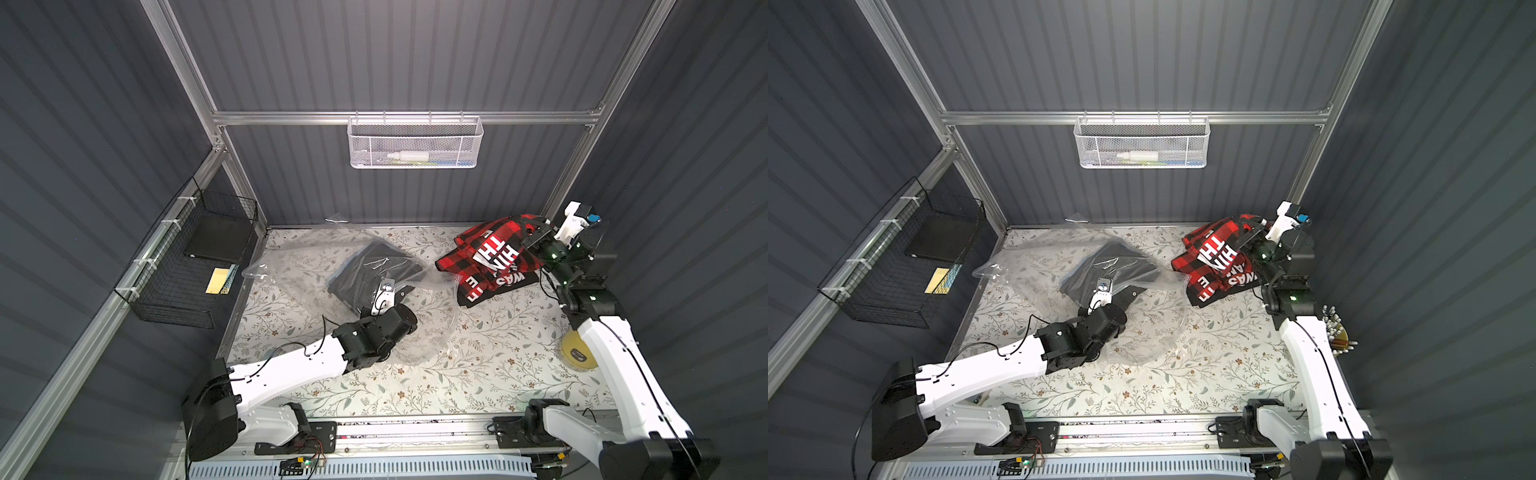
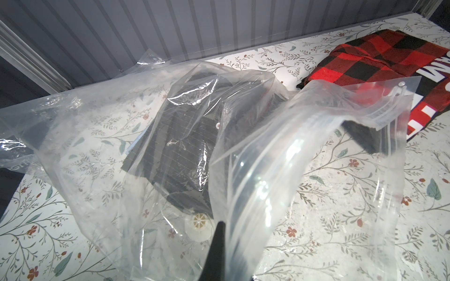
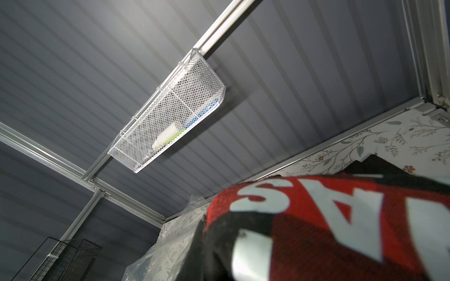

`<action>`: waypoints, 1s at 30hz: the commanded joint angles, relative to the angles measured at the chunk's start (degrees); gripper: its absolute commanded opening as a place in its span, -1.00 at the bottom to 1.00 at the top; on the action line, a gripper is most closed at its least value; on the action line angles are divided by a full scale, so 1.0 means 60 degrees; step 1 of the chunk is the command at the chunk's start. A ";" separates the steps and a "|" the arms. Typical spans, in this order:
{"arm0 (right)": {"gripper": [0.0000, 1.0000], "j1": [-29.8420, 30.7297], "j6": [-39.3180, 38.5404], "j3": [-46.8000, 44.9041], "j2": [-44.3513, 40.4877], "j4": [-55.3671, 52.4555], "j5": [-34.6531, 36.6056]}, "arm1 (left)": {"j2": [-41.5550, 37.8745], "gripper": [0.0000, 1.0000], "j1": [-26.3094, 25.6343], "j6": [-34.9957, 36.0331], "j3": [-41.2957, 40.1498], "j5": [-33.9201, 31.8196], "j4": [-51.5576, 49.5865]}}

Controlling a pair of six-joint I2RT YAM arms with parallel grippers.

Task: Take the shirt out of the vacuum bag
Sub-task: Place the shirt at the center of the board.

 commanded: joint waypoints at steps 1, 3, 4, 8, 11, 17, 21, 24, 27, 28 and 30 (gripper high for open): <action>-1.00 -0.0099 0.0194 0.0568 0.0598 0.1516 -0.0520 | 0.0027 -1.00 -0.0039 -0.0134 0.0035 0.0046 -0.0259; -1.00 -0.0121 0.0102 0.0790 0.1082 0.1721 -0.0565 | 0.0046 -1.00 -0.0040 -0.0144 0.0040 0.0057 -0.0259; -1.00 -0.0117 0.0079 0.0884 0.1457 0.1822 -0.0564 | 0.0042 -1.00 -0.0036 -0.0138 0.0036 0.0048 -0.0260; -1.00 -0.0221 -0.0086 0.1269 0.2457 0.2095 -0.0548 | 0.0042 -1.00 -0.0040 -0.0164 0.0012 0.0060 -0.0226; -1.00 -0.0253 -0.0086 0.1486 0.3199 0.2355 -0.0715 | 0.0054 -1.00 -0.0043 -0.0183 -0.0012 0.0072 -0.0231; -1.00 -0.0249 -0.0111 0.1501 0.4108 0.3081 -0.0923 | -0.0002 -1.00 -0.0040 -0.0267 -0.0137 0.0028 -0.0283; -1.00 -0.0253 -0.0243 0.1727 0.4519 0.3242 -0.1018 | -0.0009 -1.00 -0.0039 -0.0266 -0.0168 0.0012 -0.0322; -1.00 -0.0249 -0.0333 0.1921 0.4771 0.3348 -0.1080 | -0.0016 -1.00 -0.0040 -0.0266 -0.0161 -0.0003 -0.0342; -1.00 -0.0235 -0.0476 0.2095 0.5082 0.3375 -0.1251 | -0.0031 -1.00 -0.0040 -0.0303 -0.0174 -0.0002 -0.0336; -1.00 -0.0238 -0.0538 0.2075 0.5195 0.3389 -0.1252 | -0.0027 -1.00 -0.0040 -0.0323 -0.0177 -0.0013 -0.0355; -1.00 -0.0238 -0.0597 0.1920 0.5286 0.3557 -0.1264 | -0.0059 -1.00 -0.0037 -0.0376 -0.0218 -0.0016 -0.0357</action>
